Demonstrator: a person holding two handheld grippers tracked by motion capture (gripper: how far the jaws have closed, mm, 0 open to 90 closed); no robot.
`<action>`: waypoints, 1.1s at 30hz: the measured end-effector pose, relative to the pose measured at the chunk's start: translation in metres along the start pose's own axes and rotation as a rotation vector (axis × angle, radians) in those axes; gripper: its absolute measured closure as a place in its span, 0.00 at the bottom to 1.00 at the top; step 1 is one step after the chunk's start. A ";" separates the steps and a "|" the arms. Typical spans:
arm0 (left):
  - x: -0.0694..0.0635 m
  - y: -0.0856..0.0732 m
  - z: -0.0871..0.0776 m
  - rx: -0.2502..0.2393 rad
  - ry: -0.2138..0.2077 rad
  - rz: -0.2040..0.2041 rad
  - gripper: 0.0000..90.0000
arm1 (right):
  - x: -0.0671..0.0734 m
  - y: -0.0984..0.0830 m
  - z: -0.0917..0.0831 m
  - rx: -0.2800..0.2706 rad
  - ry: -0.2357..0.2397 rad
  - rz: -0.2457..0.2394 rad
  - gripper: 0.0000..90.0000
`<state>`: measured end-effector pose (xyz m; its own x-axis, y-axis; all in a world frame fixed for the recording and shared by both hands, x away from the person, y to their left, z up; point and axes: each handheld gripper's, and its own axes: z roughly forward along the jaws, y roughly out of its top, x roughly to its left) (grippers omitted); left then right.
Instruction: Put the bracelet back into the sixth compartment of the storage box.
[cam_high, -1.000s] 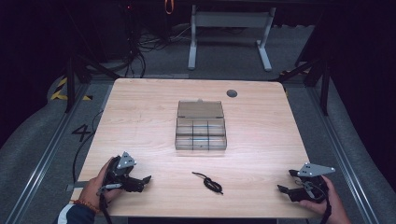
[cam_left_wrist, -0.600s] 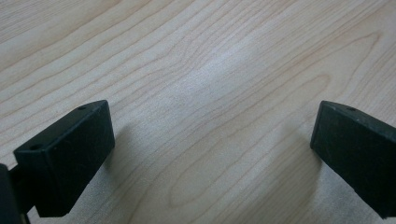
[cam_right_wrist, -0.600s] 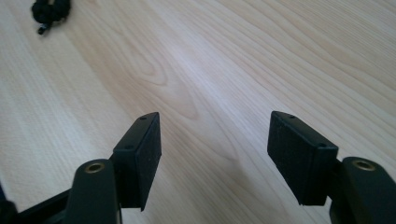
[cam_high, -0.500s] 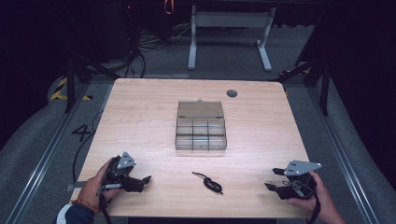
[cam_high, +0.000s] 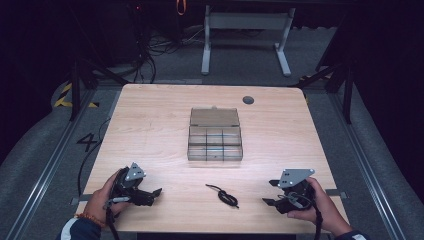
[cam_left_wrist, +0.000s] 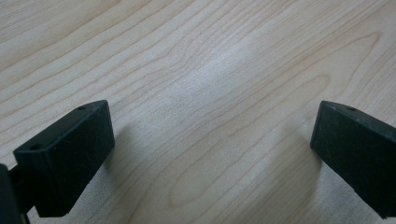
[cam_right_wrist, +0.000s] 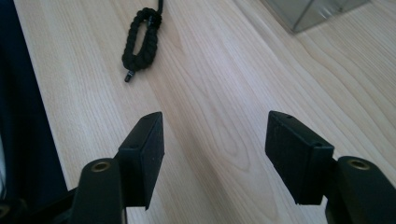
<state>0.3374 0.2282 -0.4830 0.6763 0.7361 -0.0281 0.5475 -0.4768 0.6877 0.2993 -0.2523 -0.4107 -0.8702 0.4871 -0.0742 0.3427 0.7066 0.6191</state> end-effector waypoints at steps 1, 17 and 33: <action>0.000 0.000 0.000 0.000 0.000 0.000 0.00 | 0.002 0.005 0.003 0.014 0.005 -0.019 0.43; 0.000 0.000 0.000 0.000 0.000 0.000 0.00 | 0.025 0.055 0.046 0.093 0.085 -0.145 0.51; 0.000 0.000 0.000 -0.001 -0.002 0.001 0.00 | 0.037 0.082 0.083 0.211 0.133 -0.179 0.52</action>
<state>0.3377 0.2282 -0.4831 0.6775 0.7350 -0.0287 0.5465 -0.4768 0.6885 0.3246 -0.1336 -0.4279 -0.9572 0.2840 -0.0558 0.2339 0.8727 0.4285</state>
